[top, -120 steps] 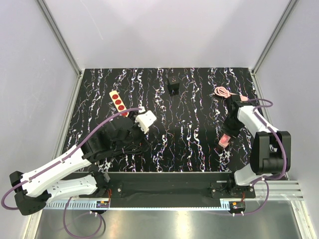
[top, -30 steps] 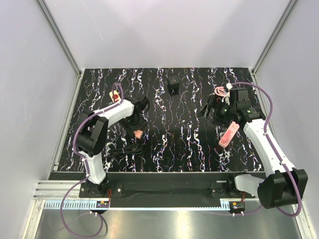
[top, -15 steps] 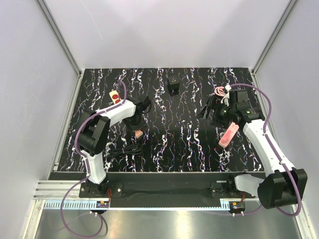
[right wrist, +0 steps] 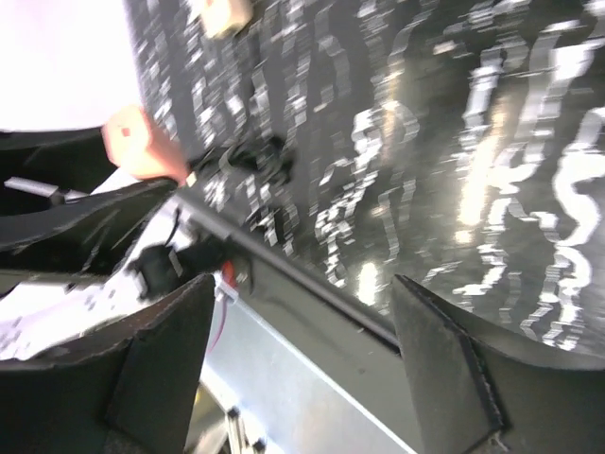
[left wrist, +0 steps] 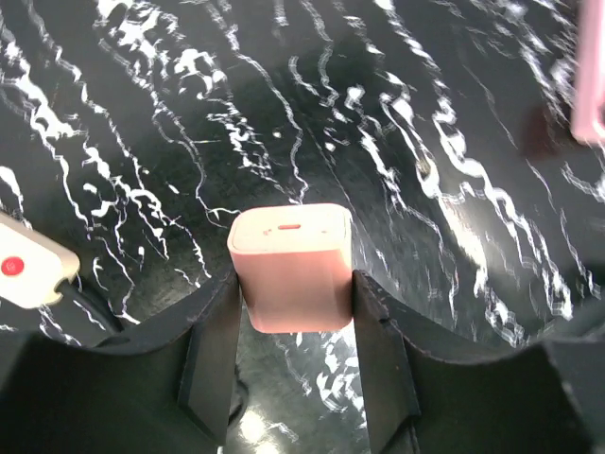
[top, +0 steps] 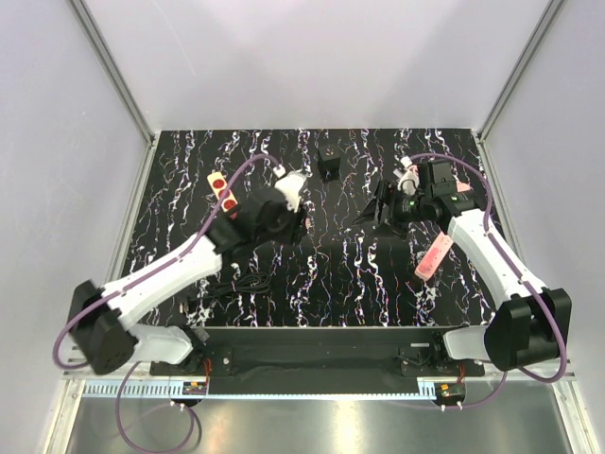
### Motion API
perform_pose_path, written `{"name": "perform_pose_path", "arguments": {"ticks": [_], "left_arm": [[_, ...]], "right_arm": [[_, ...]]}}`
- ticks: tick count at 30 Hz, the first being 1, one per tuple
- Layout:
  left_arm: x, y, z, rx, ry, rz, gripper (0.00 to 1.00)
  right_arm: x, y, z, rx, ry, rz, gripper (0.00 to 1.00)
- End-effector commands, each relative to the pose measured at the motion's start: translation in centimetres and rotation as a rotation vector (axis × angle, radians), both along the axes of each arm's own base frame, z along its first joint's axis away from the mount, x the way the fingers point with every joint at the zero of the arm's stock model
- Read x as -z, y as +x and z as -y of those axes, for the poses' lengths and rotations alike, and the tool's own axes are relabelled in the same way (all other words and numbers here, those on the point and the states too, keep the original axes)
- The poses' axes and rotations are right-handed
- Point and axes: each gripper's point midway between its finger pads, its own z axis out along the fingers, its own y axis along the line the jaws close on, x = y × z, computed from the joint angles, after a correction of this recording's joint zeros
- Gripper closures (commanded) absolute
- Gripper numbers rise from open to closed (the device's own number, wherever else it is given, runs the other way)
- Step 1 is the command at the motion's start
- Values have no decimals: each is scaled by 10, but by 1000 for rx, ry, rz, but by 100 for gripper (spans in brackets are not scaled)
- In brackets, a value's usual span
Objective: Insert the plug
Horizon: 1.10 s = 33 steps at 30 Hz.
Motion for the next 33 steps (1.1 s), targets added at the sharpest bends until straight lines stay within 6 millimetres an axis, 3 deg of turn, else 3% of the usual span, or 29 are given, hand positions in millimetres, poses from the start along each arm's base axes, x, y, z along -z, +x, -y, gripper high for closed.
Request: {"name": "perform_pose_path", "arguments": {"ticks": [1, 2, 5, 9, 13, 23, 33], "left_arm": [[-19, -18, 20, 271, -106, 153, 100], [-29, -26, 20, 304, -127, 188, 100], [-36, -45, 25, 400, -123, 230, 100], [-47, -65, 31, 486, -137, 288, 100], [-49, -77, 36, 543, -131, 310, 100], [-39, -89, 53, 605, -62, 302, 100], [-38, -95, 65, 622, -53, 300, 100]], "right_arm": [[-41, -11, -24, -113, 118, 64, 22], [-44, -13, -26, -119, 126, 65, 23], [-49, -22, -28, -122, 147, 53, 32], [-47, -41, -35, -189, 157, 8, 31], [-50, -48, -42, -215, 160, -5, 28], [-64, -54, -56, -252, 96, 10, 28], [-40, -64, -67, -295, -24, -19, 34]]}}
